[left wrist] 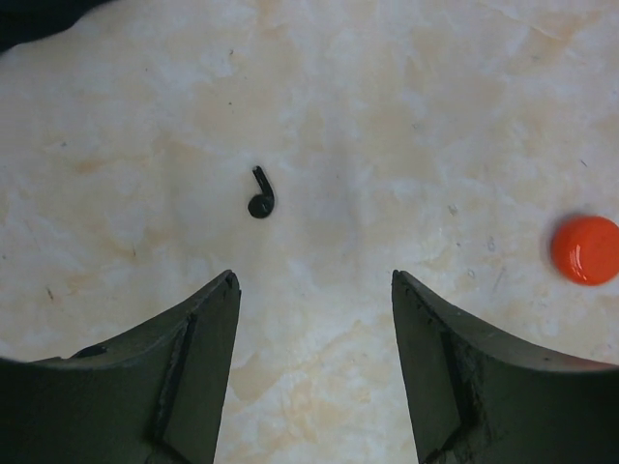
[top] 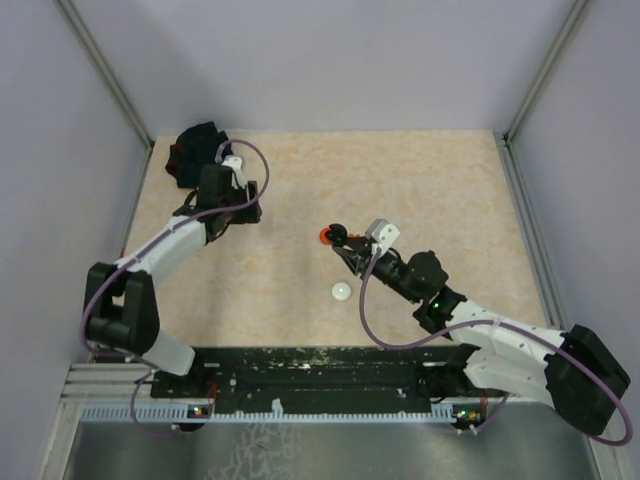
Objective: Insert the wireless bluetooth earbuds into the charging case
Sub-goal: Adjust the earbud at the center of the board.
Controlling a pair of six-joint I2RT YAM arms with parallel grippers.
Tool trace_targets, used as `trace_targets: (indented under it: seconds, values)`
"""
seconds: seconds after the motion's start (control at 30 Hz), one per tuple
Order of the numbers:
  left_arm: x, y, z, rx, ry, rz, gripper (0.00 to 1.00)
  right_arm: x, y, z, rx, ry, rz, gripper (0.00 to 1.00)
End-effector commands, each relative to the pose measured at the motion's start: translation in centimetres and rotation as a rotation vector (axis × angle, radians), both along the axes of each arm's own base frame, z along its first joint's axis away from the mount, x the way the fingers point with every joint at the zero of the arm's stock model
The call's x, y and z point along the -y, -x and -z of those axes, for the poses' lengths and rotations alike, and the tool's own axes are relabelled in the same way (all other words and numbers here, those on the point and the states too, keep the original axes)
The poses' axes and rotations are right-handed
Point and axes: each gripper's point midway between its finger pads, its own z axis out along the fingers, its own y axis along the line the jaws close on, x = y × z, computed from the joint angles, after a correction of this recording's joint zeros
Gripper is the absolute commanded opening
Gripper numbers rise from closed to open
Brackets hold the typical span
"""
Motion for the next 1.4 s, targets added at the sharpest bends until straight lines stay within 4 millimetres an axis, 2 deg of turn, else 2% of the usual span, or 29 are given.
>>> trace_targets:
  seconds: [0.0, 0.1, 0.17, 0.33, 0.6, 0.8, 0.93, 0.97, 1.03, 1.23, 1.37]
  values:
    - [0.2, -2.8, 1.9, -0.074, 0.056, -0.011, 0.69, 0.7, -0.3, -2.3, 0.064, -0.054, 0.029, 0.0]
    - [-0.3, -4.1, 4.6, -0.125, 0.053, -0.032, 0.69, 1.0, -0.4, -2.2, 0.068, -0.052, 0.04, 0.0]
    - [-0.6, -5.1, 5.5, -0.136, 0.063, -0.036, 0.68, 1.1, -0.4, -2.1, 0.07, -0.051, 0.047, 0.0]
    - [-0.1, -7.0, 7.1, -0.181, 0.065, -0.001, 0.6, 1.2, -0.7, -1.6, 0.062, -0.048, 0.052, 0.0]
    - [-0.5, -7.7, 9.5, -0.247, 0.016, 0.005, 0.59, 1.2, -0.7, -1.4, 0.058, -0.049, 0.051, 0.0]
    - [-0.8, -7.0, 10.8, -0.299, -0.005, -0.003, 0.59, 1.3, -0.6, -1.5, 0.061, -0.052, 0.049, 0.0]
    - [0.1, -6.4, 10.9, -0.321, 0.032, 0.035, 0.59, 1.3, -0.5, -1.7, 0.064, -0.058, 0.045, 0.0]
    - [0.4, -6.1, 10.8, -0.33, 0.044, 0.046, 0.56, 1.3, -0.5, -1.8, 0.065, -0.058, 0.044, 0.0]
    - [1.1, -5.4, 10.8, -0.348, 0.055, 0.07, 0.5, 1.3, -0.4, -1.9, 0.068, -0.063, 0.043, 0.0]
    - [3.0, -2.4, 10.9, -0.401, 0.081, 0.14, 0.49, 1.3, -0.3, -2.1, 0.071, -0.069, 0.036, 0.0]
    - [3.4, -0.3, 10.9, -0.423, 0.077, 0.155, 0.48, 1.2, -0.1, -2.4, 0.073, -0.076, 0.028, 0.0]
